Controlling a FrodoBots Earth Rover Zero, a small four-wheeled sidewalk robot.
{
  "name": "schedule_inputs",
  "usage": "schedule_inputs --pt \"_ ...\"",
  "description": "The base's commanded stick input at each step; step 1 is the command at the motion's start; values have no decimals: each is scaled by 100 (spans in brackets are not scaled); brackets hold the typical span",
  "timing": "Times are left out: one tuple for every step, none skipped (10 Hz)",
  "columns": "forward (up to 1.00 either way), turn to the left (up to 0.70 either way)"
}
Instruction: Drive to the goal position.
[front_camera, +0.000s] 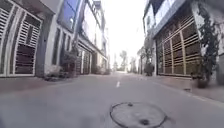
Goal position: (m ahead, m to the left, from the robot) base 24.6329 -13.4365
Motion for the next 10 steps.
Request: schedule_inputs --pt "100 0" --pt "100 0" --pt "100 0" --pt "100 0" --pt "100 0" --pt "100 -20" --pt "100 -27" --pt "100 -27" --pt "100 -11" --pt "100 0"
